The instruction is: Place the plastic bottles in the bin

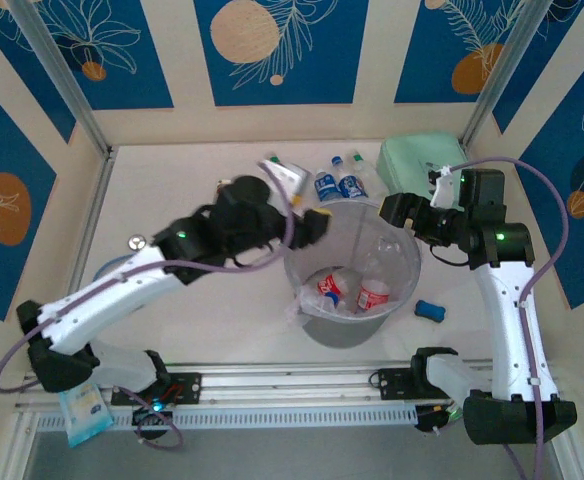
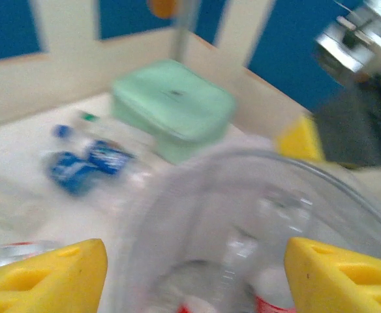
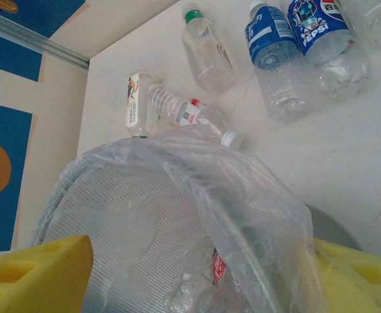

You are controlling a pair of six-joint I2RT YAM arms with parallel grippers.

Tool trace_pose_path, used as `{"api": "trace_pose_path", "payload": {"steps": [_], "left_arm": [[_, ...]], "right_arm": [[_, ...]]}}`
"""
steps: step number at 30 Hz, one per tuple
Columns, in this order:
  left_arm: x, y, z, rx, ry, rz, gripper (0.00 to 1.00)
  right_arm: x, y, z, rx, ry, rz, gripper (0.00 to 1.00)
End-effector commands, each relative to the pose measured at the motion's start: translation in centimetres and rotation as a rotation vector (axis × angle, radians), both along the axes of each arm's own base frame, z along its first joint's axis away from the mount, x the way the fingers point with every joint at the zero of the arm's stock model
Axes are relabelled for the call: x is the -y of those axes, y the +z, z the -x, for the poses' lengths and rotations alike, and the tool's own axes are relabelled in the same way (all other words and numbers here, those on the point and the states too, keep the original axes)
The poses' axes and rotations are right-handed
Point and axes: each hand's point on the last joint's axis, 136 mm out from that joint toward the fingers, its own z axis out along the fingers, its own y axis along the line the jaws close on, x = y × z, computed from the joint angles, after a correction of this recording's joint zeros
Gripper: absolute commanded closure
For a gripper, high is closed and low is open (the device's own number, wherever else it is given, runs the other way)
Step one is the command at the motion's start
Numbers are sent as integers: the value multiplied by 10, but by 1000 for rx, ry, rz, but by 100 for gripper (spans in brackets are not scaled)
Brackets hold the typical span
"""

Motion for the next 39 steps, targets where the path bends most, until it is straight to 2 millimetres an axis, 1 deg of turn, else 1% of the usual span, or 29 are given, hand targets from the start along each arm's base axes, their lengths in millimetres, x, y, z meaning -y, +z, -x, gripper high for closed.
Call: {"api": "trace_pose_path", "payload": {"steps": [1, 4, 6, 8, 10, 11, 12, 15, 19, 22, 24, 28, 32, 37, 39], "left_arm": [[-54, -45, -34, -111, 165, -110, 28], [-95, -70, -71, -153, 306, -163, 25], [-117, -86, -95, -180, 376, -204, 21], [-136, -102, -119, -209, 441, -243, 15], [-158, -119, -144, -238, 515, -273, 6], [-164, -126, -154, -251, 535, -277, 3], [-171, -136, -165, -274, 560, -285, 0], [-182, -161, -193, -321, 604, -304, 0], [-183, -197, -223, -384, 625, -341, 0], [-184, -224, -239, -427, 642, -365, 0], [-185, -239, -246, -451, 651, -389, 0], [-194, -268, -248, -504, 687, -434, 8], [-206, -285, -243, -521, 723, -460, 13], [-213, -301, -235, -556, 735, -483, 19], [-216, -307, -232, -566, 743, -489, 22]], "right_arm": [[-6, -3, 1, -11, 22, -33, 19], [-7, -5, 3, -17, 25, -38, 19], [-9, -4, 6, -17, 31, -48, 19], [-10, -4, 9, -17, 36, -55, 19], [-11, -5, 13, -22, 38, -57, 17], [-11, -7, 16, -27, 37, -55, 16], [-10, -9, 17, -31, 35, -52, 14], [-11, -13, 22, -43, 40, -60, 13], [-17, -12, 26, -47, 57, -92, 13], [-19, -9, 27, -35, 58, -114, 13], [-21, -8, 27, -29, 57, -129, 13], [-25, -11, 29, -44, 63, -155, 13], [-25, -18, 30, -59, 64, -144, 13], [-28, -28, 26, -85, 73, -144, 14], [-30, -30, 26, -89, 82, -136, 16]]}}
